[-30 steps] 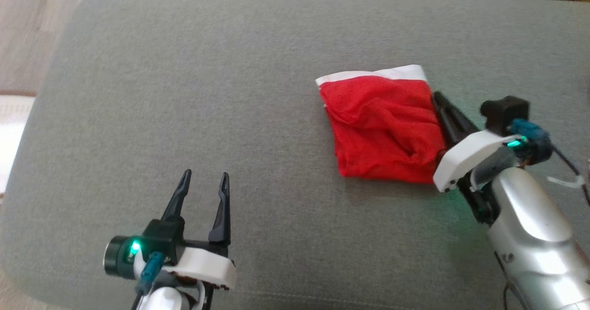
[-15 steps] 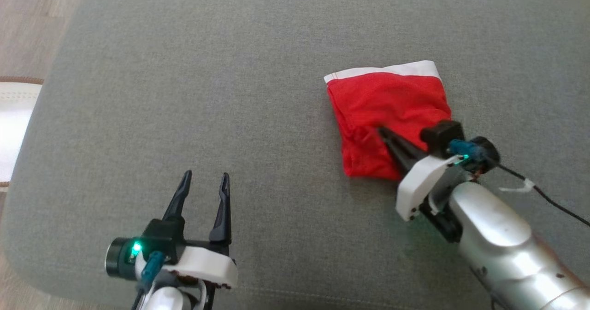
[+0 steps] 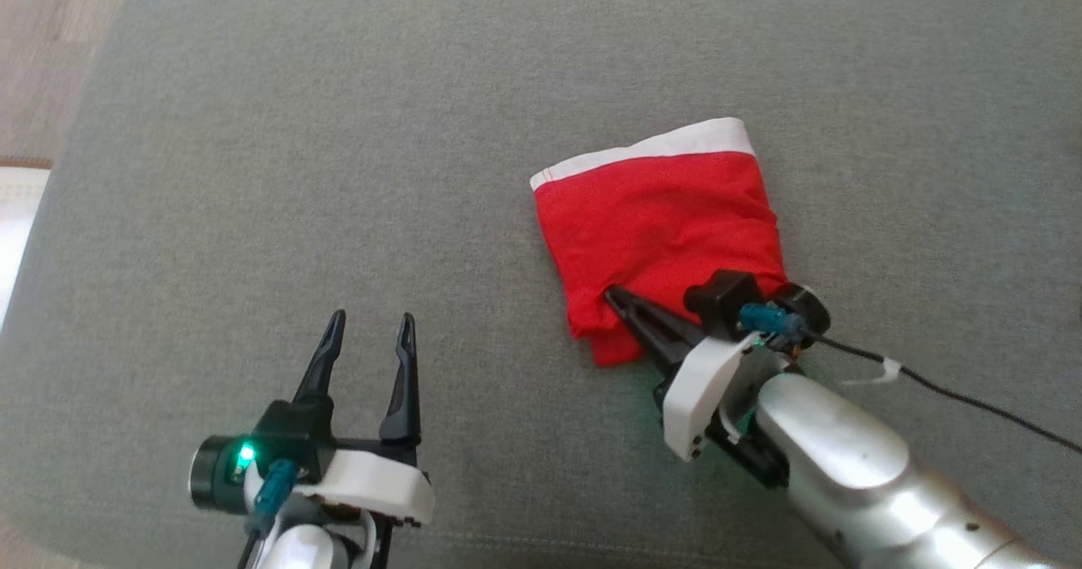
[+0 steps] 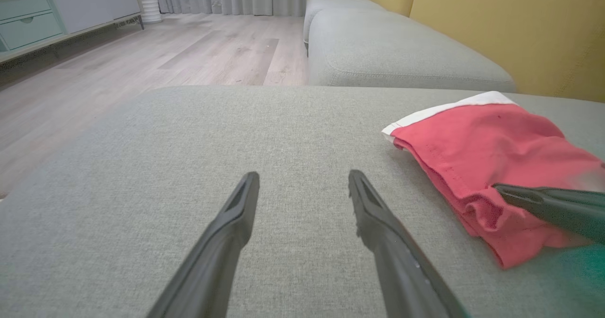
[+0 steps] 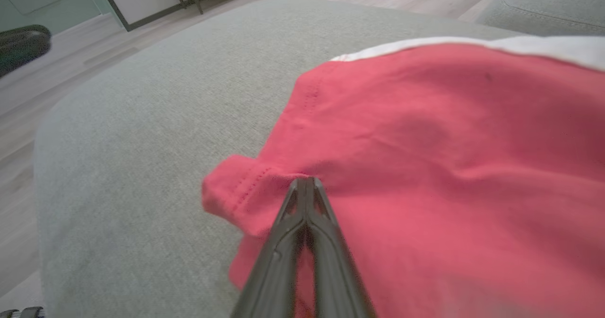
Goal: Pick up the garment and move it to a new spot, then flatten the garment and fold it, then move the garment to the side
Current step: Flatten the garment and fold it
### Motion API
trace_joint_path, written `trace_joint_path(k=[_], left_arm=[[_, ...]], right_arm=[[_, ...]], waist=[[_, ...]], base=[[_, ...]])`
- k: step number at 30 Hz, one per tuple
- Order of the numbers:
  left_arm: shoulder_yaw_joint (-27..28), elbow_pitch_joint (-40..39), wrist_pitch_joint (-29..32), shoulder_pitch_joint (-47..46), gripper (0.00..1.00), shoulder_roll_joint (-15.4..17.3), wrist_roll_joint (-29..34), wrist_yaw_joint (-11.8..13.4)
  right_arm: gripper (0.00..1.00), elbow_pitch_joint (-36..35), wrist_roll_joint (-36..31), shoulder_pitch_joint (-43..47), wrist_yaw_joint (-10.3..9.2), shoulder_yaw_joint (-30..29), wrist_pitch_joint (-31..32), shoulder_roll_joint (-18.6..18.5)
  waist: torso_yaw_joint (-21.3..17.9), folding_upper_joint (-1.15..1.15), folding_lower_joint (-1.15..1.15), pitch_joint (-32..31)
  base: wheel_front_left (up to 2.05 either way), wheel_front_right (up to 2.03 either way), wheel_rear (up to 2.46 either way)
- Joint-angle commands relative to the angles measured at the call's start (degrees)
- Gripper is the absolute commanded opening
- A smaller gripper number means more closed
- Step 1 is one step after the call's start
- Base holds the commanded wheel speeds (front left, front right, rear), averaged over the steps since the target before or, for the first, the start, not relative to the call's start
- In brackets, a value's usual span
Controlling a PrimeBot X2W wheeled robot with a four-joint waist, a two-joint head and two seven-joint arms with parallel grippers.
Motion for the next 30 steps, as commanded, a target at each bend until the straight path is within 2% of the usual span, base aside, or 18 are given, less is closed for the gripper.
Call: trace_joint_path(k=[1,12,16,20,21,24,25,27,29,30], left_arm=[[2.24,-2.05,-0.33,-1.49,1.00,-0.18,0.07,0.47],[2.71,-1.57,-0.33,0.25,1.00,-0.18,0.37,0.14],[3.26,-1.15,-0.33,1.16,1.00,-0.18,0.57,-0.13],[4.27,-0.97,-0.33,1.93,1.00,-0.18,0.95,-0.64],[4.87,-0.71,-0.33,2.55,1.00,-0.18,1.08,-0.92],[5.65,0.00,-0.33,3.92,1.00,-0.18,1.15,-1.37],[5.90,0.32,-0.33,4.36,1.00,-0.18,1.20,-1.63],[6.48,0.81,-0.33,5.28,1.00,-0.18,1.33,-2.15],[7.21,0.97,-0.33,6.19,1.00,-0.18,1.44,-2.56],[7.62,1.00,-0.33,6.69,1.00,-0.18,1.48,-2.75]], right_arm=[[0.00,-1.07,-0.37,1.90,-0.04,0.60,-1.19,1.53],[0.00,0.25,1.16,5.91,-0.04,3.00,0.62,3.63],[0.00,0.07,2.71,7.17,-0.04,2.28,-0.63,3.69],[0.00,-0.84,3.61,8.86,-0.04,-2.35,-4.10,2.41],[0.00,-1.40,3.58,10.21,-0.04,-6.22,-5.77,1.59],[0.00,-2.88,2.46,12.89,-0.04,-12.53,-7.30,0.54],[0.02,-3.67,1.94,13.95,-0.04,-14.69,-7.58,0.27],[0.15,-5.68,0.48,16.11,-0.04,-19.37,-7.93,-0.17],[0.38,-8.15,-1.47,18.36,-0.04,-24.14,-8.07,-0.34],[0.55,-9.79,-2.69,19.47,-0.04,-26.78,-8.10,-0.27]], waist=[[-0.74,0.00,0.00,-0.64],[-3.80,0.00,0.00,-3.76],[-4.68,0.00,0.00,-6.02],[-5.13,0.00,0.00,-7.89],[-5.46,0.00,0.00,-9.02],[-6.08,0.00,0.00,-10.58],[-6.29,0.00,0.00,-11.09],[-6.72,0.00,0.00,-11.90],[-7.17,0.00,0.00,-12.52],[-7.40,0.00,0.00,-12.75]], base=[[0.00,0.00,0.00],[0.00,0.00,0.00],[0.00,0.00,0.00],[0.00,0.00,0.00],[0.00,0.00,0.00],[0.00,0.00,0.00],[0.00,0.00,0.00],[0.00,0.00,0.00],[0.00,0.00,0.00],[0.00,0.00,0.00]])
